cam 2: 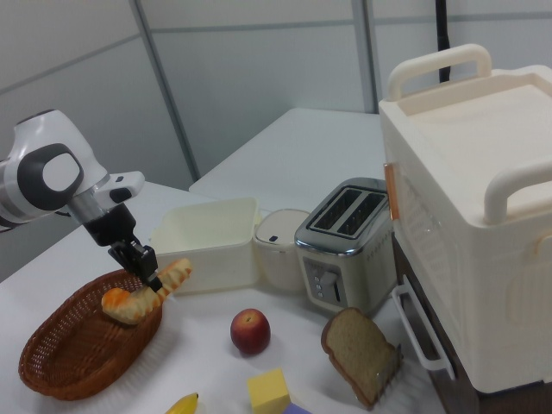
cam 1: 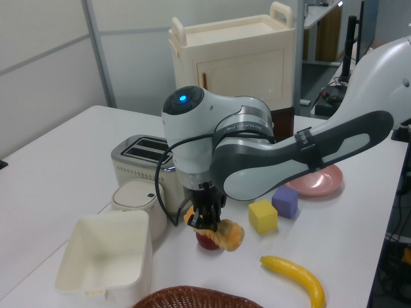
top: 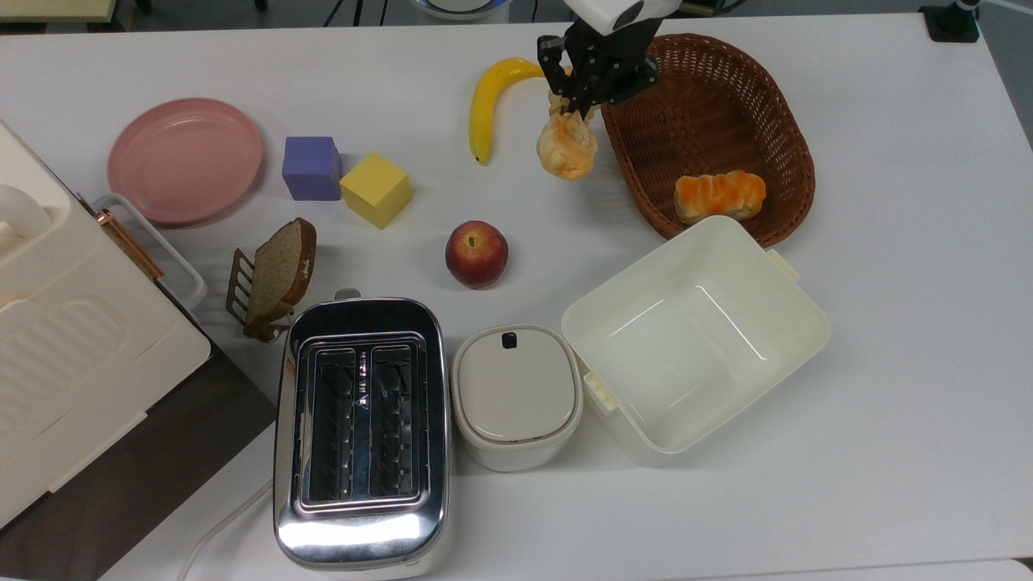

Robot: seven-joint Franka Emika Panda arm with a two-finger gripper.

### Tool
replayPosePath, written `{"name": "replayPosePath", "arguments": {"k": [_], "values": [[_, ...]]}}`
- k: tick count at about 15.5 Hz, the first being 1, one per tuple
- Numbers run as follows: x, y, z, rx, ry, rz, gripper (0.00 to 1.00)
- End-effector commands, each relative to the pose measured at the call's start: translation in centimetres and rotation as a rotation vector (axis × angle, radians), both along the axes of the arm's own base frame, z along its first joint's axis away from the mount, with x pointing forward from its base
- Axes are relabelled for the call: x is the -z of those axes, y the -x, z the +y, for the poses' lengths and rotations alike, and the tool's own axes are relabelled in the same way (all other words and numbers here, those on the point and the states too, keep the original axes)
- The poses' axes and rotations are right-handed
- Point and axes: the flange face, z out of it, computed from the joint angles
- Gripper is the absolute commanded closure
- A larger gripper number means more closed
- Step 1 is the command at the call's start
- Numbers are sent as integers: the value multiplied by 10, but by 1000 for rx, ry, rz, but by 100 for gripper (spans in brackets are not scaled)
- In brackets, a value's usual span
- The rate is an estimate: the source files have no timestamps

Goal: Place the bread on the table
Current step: 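Lower the striped roll onto the table beside the apple and release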

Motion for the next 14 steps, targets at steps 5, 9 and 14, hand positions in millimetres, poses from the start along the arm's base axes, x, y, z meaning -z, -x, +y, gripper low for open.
{"name": "replayPosePath", "arguments": {"k": [5, 9, 14], "values": [[11, -19, -41, 65, 17, 7, 80], [14, -19, -42, 69, 19, 10, 0], [15, -19, -42, 68, 23, 16, 0]]}}
